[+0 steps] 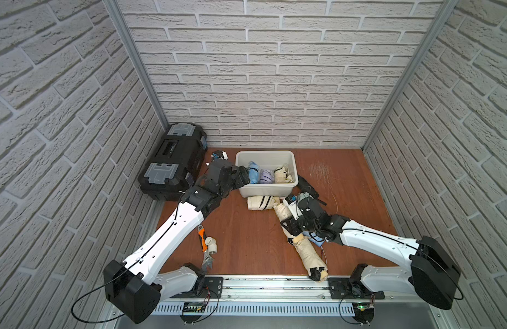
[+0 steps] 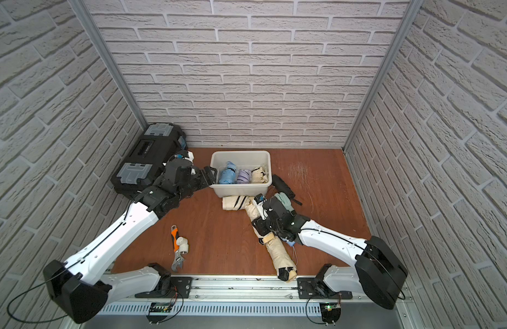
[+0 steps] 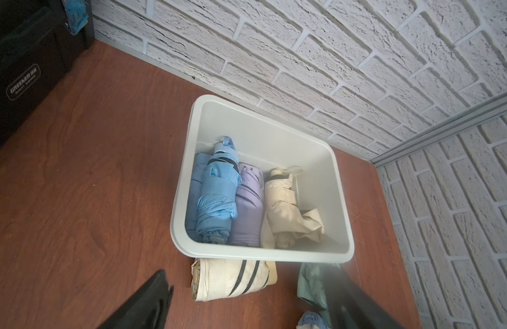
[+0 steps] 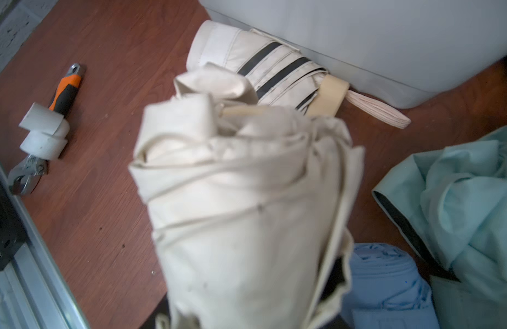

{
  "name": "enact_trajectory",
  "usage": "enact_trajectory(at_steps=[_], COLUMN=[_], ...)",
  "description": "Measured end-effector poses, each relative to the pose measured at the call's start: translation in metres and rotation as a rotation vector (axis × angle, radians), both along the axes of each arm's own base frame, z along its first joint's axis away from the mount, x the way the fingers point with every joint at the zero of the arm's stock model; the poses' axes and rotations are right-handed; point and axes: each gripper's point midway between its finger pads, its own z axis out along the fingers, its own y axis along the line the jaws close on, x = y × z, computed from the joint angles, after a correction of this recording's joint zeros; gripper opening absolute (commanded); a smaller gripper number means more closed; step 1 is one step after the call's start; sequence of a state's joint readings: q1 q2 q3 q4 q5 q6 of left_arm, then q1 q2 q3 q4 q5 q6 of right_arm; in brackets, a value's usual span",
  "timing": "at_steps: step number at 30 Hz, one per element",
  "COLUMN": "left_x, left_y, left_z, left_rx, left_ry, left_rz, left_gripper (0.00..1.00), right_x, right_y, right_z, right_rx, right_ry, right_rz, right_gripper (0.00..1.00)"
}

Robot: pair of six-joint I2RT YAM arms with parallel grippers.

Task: Put the umbrella into the storage box
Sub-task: Pick up the umbrella from the center of the board.

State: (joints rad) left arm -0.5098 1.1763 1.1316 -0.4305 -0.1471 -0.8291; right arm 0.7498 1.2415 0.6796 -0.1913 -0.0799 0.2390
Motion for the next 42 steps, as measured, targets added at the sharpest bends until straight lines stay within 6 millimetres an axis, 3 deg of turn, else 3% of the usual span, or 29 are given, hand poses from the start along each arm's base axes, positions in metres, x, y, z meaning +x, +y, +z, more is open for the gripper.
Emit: enact_trajectory(at_steps=[5,9,15,19,25,31,38,42], left_x=[-0.007,-0.019,-0.045,-0.051,-0.054,-0.071,-0.090,-0.099], left_y=[0.000,-0.011,-0.039,-0.047,-0.064,-0.079,-0.086,-0.088], left_z=[0.001,0.002,-0.023,-0.031,-0.021,-0.022,-0.019,-0.019], left_rx=[-0.034,-0.119,-0.305,-0.440,-0.605,-0.671,-0.689,-0.699], left_ry=[0.034,0.050,0.166,0.246,0.307,0.406,0.450,0.463], left_rz=[-0.019,-0.102,-0.253,-0.277,-0.345,-0.457,-0.572,-0.620], left_gripper=[0.90,0.94,0.98,0.98,0.98,0.98,0.88,0.96], right_x=[-0.020,-0.023,-0.018,-0.018,-0.019,-0.014,-0.016,-0.017], right_y=[0.004,0.015,0.033,0.047,0.063,0.075,0.078,0.077], right_z=[0.018,0.049,0.096,0.115,0.122,0.133,0.132,0.128], right_rx=[-0.040,-0.041,-0.044,-0.076,-0.158,-0.206,-0.226,-0.233], right_ry=[-0.044,-0.106,-0.228,-0.307,-0.390,-0.453,-0.467,-0.455], right_rz=[0.154,0.256,0.381,0.496,0.681,0.798,0.862,0.877], right_gripper=[0.41,0.40,0.38,0.36,0.34,0.31,0.30,0.30])
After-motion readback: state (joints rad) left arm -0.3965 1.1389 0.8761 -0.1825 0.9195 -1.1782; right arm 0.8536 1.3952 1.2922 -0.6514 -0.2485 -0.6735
